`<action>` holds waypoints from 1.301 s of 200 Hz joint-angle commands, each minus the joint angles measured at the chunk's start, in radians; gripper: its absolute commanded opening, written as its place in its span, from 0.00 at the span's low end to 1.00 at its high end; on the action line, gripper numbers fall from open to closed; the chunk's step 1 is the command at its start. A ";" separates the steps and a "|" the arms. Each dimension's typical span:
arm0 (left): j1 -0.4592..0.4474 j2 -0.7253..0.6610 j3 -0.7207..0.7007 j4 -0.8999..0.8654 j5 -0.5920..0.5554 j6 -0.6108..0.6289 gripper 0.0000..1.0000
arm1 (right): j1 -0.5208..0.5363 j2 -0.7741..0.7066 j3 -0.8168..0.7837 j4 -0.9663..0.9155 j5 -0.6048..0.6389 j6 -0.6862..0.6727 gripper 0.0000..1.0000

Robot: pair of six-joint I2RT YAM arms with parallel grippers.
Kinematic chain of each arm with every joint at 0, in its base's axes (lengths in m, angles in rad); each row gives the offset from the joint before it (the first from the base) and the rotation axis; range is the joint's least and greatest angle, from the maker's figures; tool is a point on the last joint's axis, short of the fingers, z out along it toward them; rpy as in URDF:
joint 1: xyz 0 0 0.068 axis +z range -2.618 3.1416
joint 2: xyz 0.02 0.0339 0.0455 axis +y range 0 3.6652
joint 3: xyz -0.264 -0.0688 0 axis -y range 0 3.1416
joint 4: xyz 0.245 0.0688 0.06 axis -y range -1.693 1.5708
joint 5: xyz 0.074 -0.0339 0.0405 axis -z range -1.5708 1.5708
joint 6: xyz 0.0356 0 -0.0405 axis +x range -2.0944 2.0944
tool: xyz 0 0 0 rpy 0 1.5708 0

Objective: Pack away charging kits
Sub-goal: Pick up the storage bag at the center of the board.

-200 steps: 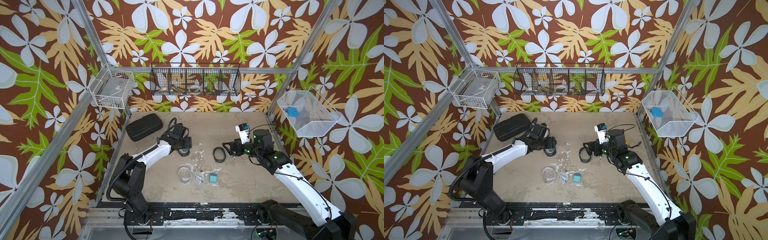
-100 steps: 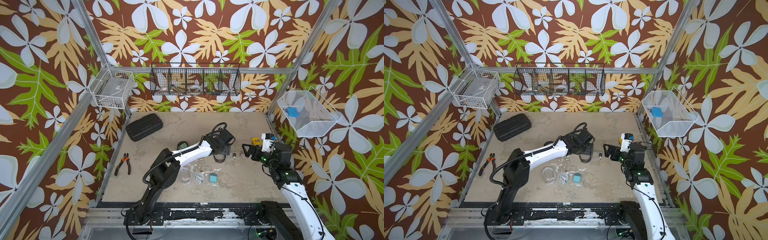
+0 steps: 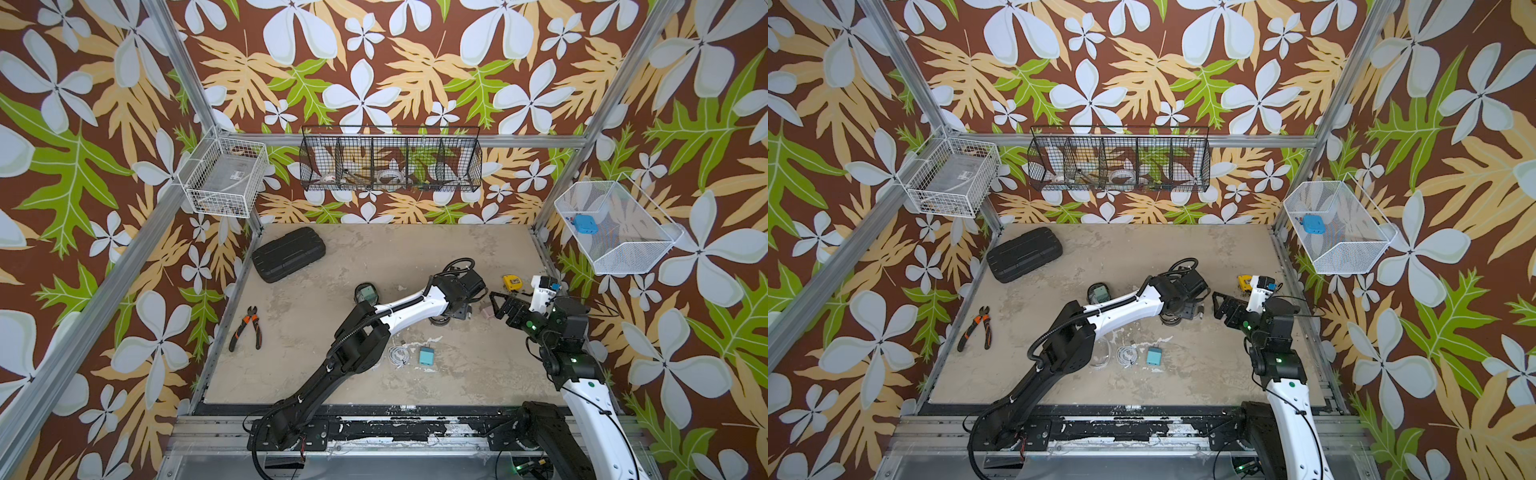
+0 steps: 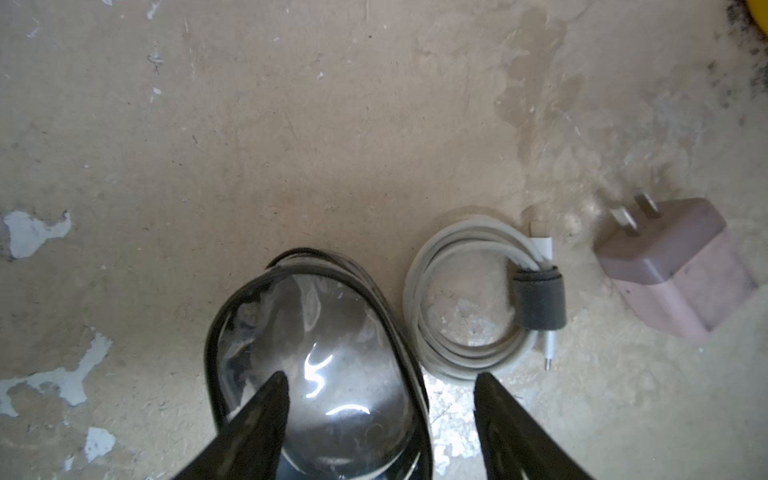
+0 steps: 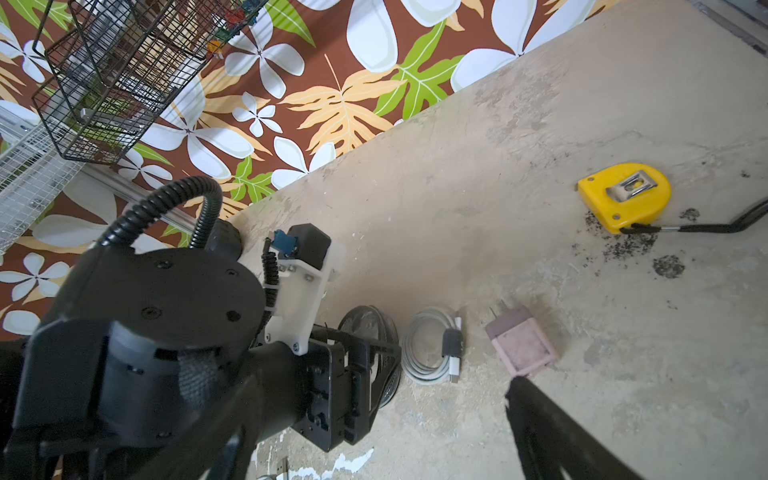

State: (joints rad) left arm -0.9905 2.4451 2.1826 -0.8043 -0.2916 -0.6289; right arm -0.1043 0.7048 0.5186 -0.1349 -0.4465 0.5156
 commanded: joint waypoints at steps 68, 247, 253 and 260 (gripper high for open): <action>-0.014 -0.018 -0.076 -0.067 -0.111 0.006 0.58 | -0.001 0.001 -0.037 0.052 -0.016 0.015 0.93; 0.006 -0.370 -0.549 0.209 -0.052 0.064 0.00 | 0.100 0.370 0.067 0.049 -0.124 -0.106 0.63; 0.010 -0.394 -0.581 0.233 -0.045 0.064 0.00 | 0.105 0.395 0.083 0.041 -0.115 -0.113 0.58; 0.015 -0.425 -0.621 0.263 -0.035 0.063 0.00 | 0.108 0.419 0.101 0.033 -0.103 -0.126 0.56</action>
State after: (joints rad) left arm -0.9871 2.0953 1.6501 -0.6632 -0.3569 -0.5739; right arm -0.0120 1.0611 0.5747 -0.0837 -0.5602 0.4507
